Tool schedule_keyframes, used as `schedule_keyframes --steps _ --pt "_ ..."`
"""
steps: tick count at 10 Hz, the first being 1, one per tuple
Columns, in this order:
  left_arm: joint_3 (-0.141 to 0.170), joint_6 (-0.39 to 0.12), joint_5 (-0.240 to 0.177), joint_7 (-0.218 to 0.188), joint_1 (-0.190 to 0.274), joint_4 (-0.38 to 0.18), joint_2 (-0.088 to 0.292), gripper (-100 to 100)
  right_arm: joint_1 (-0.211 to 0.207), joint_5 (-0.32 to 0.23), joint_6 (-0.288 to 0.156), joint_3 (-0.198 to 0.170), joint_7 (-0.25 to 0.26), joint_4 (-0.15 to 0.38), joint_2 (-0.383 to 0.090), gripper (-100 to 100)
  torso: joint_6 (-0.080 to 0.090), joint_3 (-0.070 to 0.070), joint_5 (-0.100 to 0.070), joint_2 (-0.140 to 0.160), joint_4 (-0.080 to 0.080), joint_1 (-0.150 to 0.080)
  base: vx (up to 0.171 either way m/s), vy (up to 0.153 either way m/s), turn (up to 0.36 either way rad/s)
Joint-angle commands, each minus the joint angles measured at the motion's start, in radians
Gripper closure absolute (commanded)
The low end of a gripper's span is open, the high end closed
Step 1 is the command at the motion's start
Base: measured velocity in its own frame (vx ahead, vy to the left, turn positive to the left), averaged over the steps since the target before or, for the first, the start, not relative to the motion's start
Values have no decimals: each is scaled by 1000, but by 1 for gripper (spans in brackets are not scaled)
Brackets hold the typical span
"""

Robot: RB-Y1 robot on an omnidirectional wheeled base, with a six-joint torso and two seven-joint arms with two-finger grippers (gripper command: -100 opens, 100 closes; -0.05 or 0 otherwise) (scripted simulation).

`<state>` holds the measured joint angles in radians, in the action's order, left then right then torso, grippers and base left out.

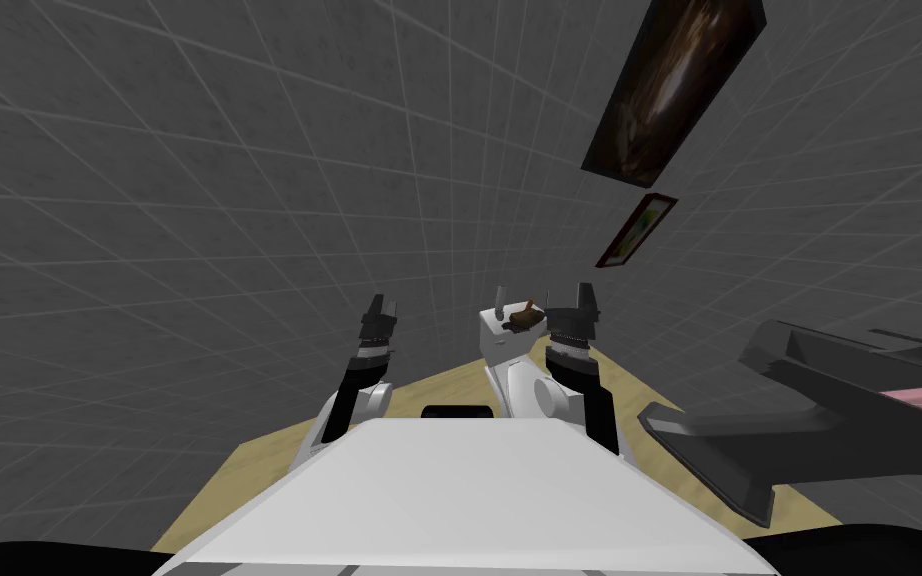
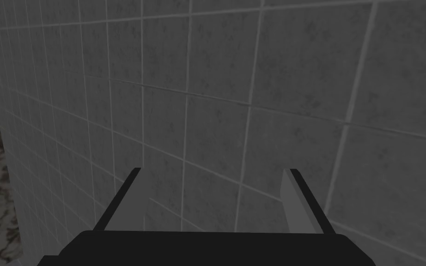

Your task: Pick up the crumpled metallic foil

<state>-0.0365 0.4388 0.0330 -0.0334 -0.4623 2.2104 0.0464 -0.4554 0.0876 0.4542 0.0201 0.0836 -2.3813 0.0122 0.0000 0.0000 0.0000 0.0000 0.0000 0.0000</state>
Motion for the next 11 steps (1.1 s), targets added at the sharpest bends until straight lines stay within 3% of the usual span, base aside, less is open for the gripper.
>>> schedule_keyframes --steps 1,4,11 --pt "0 0 0 0 0 0 0 0 1 -4 1 5 24 11 -40 -100 0 0 0 0 0 0 -3 -22 31" --pt "0 0 0 0 0 0 0 0 7 -23 3 24 107 57 -116 -100 0 0 -1 0 0 -5 -2 -70 54" --pt "0 0 0 0 0 0 0 0 16 -54 8 54 281 131 -172 -100 0 0 -1 0 0 -5 -1 -59 39"
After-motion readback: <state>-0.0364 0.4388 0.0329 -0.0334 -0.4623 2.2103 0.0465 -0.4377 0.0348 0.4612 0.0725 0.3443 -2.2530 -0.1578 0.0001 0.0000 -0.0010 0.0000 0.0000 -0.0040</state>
